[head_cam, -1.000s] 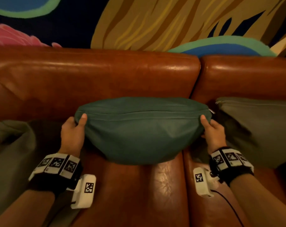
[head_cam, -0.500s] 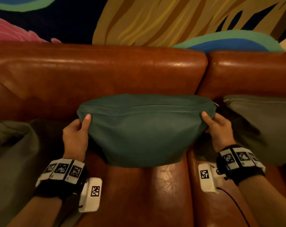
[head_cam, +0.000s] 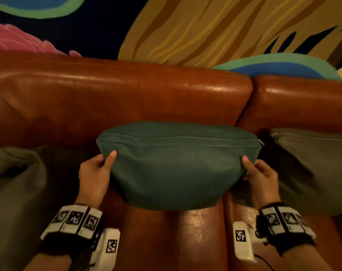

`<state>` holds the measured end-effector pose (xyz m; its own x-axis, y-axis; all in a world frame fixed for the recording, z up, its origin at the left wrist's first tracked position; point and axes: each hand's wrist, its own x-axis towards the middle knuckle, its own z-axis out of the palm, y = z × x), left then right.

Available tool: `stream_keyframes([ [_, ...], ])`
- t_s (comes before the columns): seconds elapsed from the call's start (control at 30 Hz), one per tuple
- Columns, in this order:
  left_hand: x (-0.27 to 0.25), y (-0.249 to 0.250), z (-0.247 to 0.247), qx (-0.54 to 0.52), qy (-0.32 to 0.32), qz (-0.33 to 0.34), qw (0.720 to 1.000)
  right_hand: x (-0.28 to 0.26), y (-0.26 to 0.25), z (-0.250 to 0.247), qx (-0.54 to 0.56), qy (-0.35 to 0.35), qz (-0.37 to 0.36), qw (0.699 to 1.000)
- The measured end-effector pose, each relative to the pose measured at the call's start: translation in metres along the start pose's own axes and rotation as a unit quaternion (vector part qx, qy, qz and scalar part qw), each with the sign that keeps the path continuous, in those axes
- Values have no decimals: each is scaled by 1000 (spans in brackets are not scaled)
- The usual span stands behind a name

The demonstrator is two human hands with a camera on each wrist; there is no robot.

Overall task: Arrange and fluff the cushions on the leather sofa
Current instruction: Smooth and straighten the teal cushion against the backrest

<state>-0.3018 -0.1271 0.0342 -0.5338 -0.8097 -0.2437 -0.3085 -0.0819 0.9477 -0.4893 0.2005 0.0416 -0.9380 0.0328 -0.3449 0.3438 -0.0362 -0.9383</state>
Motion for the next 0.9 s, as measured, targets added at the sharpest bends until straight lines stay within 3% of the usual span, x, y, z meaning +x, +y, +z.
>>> stream_keyframes([
  [0.1,10,8,4,-3,36,42,999,9,-5,-5,12,-5,-43,999],
  [0.27,20,-6,21,28,13,-47,998,15,11,15,-29,-11,33,999],
  [0.37,3,0,24,-70,28,-80,994,15,14,9,43,1,63,997],
  [0.43,-11,-9,22,-83,19,-73,994,3,12,4,5,-5,66,998],
  [0.53,-20,-19,15,26,35,2,999,-20,6,4,-71,-13,6,997],
  [0.6,-19,-15,14,16,64,36,997,-23,0,6,-68,-6,-44,997],
  [0.67,-13,-13,18,10,69,31,997,-16,0,6,-80,-5,-53,995],
  [0.8,-1,-30,24,73,53,-23,996,-1,16,12,-148,28,2,989],
  [0.9,-9,-25,28,122,122,29,985,-4,16,13,-243,119,-92,958],
])
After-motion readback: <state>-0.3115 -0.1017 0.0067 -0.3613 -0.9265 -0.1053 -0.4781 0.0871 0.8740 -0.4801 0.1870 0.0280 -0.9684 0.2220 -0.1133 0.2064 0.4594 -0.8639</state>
